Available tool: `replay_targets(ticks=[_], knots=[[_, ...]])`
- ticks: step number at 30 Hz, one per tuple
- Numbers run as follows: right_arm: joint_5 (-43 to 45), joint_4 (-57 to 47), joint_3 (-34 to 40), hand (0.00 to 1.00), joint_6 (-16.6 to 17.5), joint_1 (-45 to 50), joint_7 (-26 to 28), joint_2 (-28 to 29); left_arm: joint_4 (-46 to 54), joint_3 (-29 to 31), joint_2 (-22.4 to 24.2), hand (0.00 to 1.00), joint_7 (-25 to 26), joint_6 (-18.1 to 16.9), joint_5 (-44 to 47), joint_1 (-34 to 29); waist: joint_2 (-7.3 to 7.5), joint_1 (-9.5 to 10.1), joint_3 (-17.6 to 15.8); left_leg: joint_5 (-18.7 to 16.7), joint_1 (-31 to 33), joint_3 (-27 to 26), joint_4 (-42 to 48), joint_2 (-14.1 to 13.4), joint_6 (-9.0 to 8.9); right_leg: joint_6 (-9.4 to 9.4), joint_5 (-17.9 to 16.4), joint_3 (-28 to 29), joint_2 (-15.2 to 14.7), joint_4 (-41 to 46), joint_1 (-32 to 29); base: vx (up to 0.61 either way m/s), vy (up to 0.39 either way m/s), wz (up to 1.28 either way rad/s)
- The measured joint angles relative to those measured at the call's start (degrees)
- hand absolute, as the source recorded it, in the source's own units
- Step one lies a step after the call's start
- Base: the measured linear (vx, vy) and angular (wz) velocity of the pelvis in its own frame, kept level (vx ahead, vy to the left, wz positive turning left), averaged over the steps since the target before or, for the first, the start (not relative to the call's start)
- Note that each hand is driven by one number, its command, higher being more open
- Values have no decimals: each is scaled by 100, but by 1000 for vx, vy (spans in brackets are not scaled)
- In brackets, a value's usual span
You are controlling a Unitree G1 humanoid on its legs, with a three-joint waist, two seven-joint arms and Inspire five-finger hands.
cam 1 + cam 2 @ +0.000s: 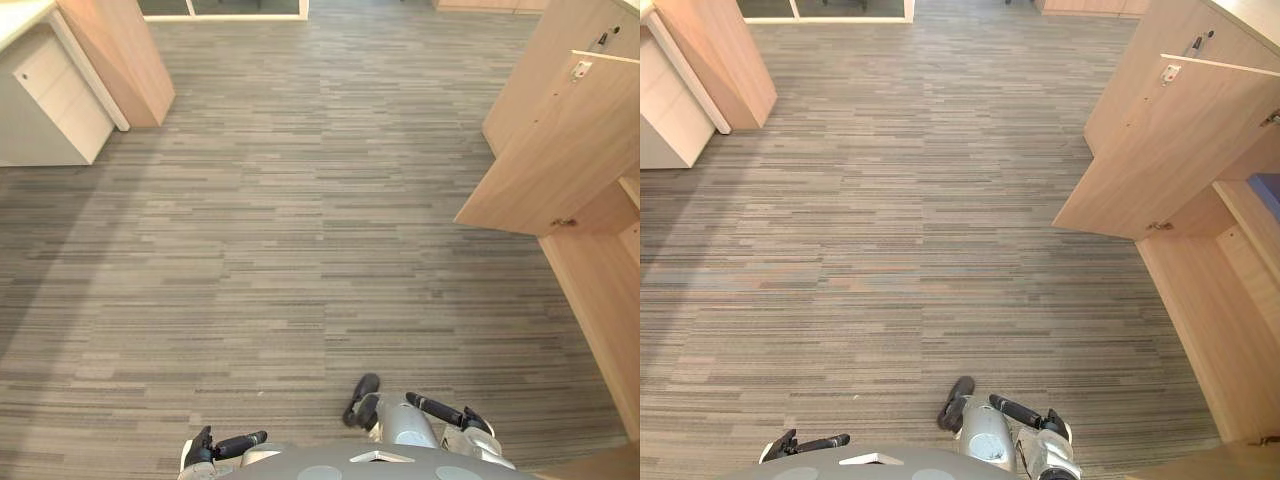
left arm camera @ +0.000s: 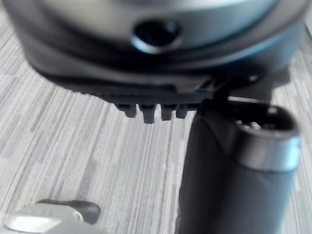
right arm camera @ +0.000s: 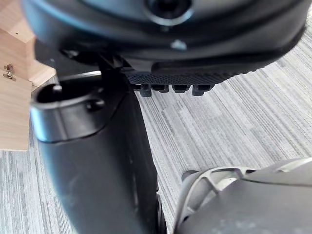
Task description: Walk over to the cabinet, pick up the folder, carry it to the office cabinet, place the folder inside the office cabinet, then close the office cabinet door
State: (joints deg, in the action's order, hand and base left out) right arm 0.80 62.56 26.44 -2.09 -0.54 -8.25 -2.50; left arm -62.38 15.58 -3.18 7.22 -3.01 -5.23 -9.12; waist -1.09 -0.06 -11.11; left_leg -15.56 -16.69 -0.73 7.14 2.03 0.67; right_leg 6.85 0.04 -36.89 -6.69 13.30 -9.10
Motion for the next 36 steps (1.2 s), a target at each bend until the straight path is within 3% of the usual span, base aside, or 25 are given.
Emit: replay_targets(ticks=[2,4,5,6,8,10,12,14,15,16,17,18,19,21,22,26,29,31,32,36], knots=[[5,75,7,100,4,-23,-5,0,2,7,19,100,-15,12,7,4,-43,-9,25,-71,168,36,825,-157,-139,-15,-182,-35,217,-190,339,429,-125,1],[12,64,-8,100,10,25,2,-13,8,198,120,100,-28,10,18,-15,-171,-23,90,24,791,-66,2742,-370,-240,-110,-302,-43,460,-446,779,337,-125,-3],[18,61,-51,100,19,68,6,-71,10,376,225,100,-26,7,94,-40,-323,-5,159,500,1307,-196,4136,-645,-485,-130,-388,19,684,-643,1080,434,-126,-22],[22,68,-178,100,16,94,-2,-121,31,550,345,100,-24,-20,296,-46,-435,71,227,805,1831,-399,5275,-997,-450,-112,-551,143,860,-710,1346,369,-75,-30],[21,195,-239,100,20,51,4,-100,79,672,355,100,-42,-87,455,-42,-403,159,215,629,2339,-557,6075,-1234,-222,-166,-729,371,867,-709,1709,381,-21,-47],[17,463,-240,100,-4,-100,0,-111,192,697,366,100,-31,-136,597,-44,-295,256,184,334,2733,-611,5805,-1216,-254,-331,-759,624,710,-729,1995,304,29,-73],[21,556,-223,100,-16,-239,-15,-91,247,738,371,100,-22,-198,718,-53,-208,348,142,70,2928,-244,3900,-979,-316,-546,-839,1063,458,-765,2160,273,155,-96],[21,508,-235,100,-13,-244,-18,-44,271,817,399,100,9,-187,719,-57,-210,333,141,135,2915,365,2416,-836,-355,-713,-946,1360,347,-744,2164,228,206,-90],[21,488,-236,100,-14,-225,-53,-32,259,965,439,100,27,-152,720,-63,-202,347,145,323,2856,1007,1489,-750,-393,-854,-1036,1600,258,-664,2136,373,405,-119],[21,484,-237,100,-16,-196,-110,-33,226,1022,470,100,63,-140,722,-134,-204,370,146,498,2774,1556,1005,-722,-482,-1036,-1136,1870,166,-545,2122,391,430,-112],[21,483,-237,100,-15,-176,-131,-39,214,1032,482,100,77,-129,722,-201,-219,374,156,631,2732,1763,948,-706,-583,-1127,-1183,2010,130,-495,2128,361,392,-121],[21,478,-240,100,-6,-101,-135,-47,161,1033,520,100,83,-71,744,-301,-259,430,216,1231,2622,1837,1044,-603,-962,-1314,-1260,2316,22,-423,2149,328,329,-116],[24,480,-256,100,-8,-21,-125,87,105,1077,356,100,91,-45,759,-344,54,480,314,1089,2611,1486,1170,-406,-834,-1465,-1206,2532,-265,-463,2101,323,308,-110],[24,480,-245,100,-11,-20,-105,237,27,1117,227,100,118,-49,757,-381,299,481,398,908,2609,1031,1326,-173,-607,-1669,-1025,2773,-670,-579,2000,413,423,-101],[18,480,-237,100,-14,-23,-76,257,-91,1114,206,100,88,-33,759,-381,340,493,421,828,2504,741,1409,-44,-482,-1724,-849,2977,-863,-632,1998,342,420,-108],[4,394,-207,100,25,-40,-43,111,-180,934,240,100,79,-57,754,-367,120,574,508,772,1964,-154,938,184,-110,-1622,-405,3394,-1351,-279,1541,114,365,-118],[21,347,26,100,72,-35,-46,89,-200,827,209,100,45,-61,739,-379,55,463,484,861,1407,-468,455,303,35,-1532,-326,3295,-1552,363,1275,-10,230,-73],[17,349,97,100,146,2,-53,58,-233,848,209,100,16,-56,715,-403,58,439,434,902,1021,-679,52,333,77,-1495,-306,2850,-1681,672,1163,-43,95,-75],[17,365,140,100,145,29,-53,7,-228,857,213,100,9,-55,706,-442,25,438,447,891,830,-844,-195,313,-12,-1438,-271,2433,-1727,713,1095,-70,35,-90],[16,436,232,100,112,-7,-67,-44,-234,847,207,100,33,-44,697,-441,34,378,418,929,715,-846,-684,283,-44,-1350,-283,1444,-1553,286,828,-41,-1,-111]])
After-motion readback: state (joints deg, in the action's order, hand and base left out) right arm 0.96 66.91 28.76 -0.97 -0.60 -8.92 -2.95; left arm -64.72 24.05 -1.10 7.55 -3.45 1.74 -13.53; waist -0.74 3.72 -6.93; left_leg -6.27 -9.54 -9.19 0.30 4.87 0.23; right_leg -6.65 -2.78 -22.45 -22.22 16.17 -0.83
